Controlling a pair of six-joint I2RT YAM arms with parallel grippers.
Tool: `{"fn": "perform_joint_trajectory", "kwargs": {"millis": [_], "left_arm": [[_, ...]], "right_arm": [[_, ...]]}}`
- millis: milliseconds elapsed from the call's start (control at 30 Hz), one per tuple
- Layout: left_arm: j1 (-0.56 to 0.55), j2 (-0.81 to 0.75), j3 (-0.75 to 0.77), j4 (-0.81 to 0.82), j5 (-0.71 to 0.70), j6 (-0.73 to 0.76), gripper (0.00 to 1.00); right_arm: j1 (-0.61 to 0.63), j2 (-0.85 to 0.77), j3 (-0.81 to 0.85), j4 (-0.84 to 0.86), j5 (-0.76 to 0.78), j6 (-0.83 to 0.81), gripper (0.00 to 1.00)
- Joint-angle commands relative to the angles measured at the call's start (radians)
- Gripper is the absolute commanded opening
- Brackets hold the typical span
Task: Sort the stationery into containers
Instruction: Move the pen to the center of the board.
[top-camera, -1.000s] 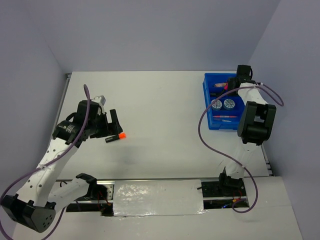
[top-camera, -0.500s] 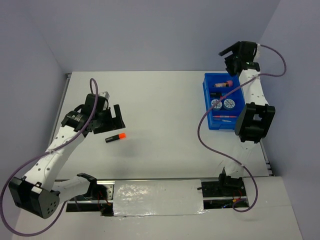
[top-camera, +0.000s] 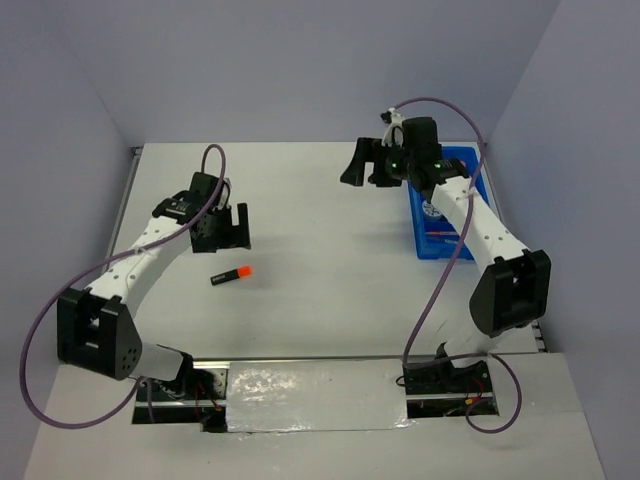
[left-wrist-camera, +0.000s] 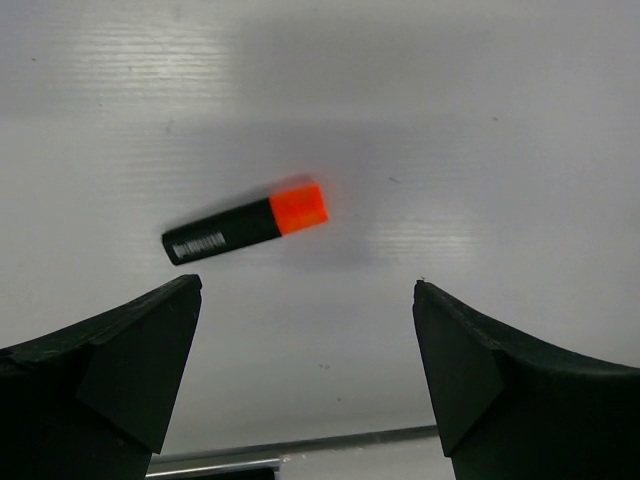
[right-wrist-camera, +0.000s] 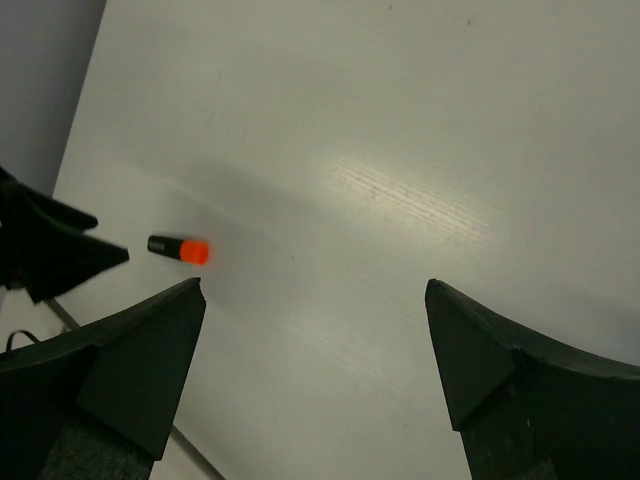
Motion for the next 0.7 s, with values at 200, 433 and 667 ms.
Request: {"fn": "perform_joint_trajectory", "kwargs": {"millis": [200, 433, 667], "left_arm": [[0.150, 0.052, 0.030, -0.079, -0.155, -0.146, 0.99], [0.245, -0.088, 0.061, -0.215, -0.345, -0.311, 0.99], [0.308, -0.371, 0.209, -0.314, -0.430, -0.328, 0.99]], "right_arm": [[0.336, -0.113, -0.022, -0.112, 0.171, -0.167, 1.00], [0.687, -0.033, -0.097, -0.072, 0.830, 0.568, 1.00], [0.758, 0.424, 0.304, -0.293, 0.684, 0.972, 1.00]]}}
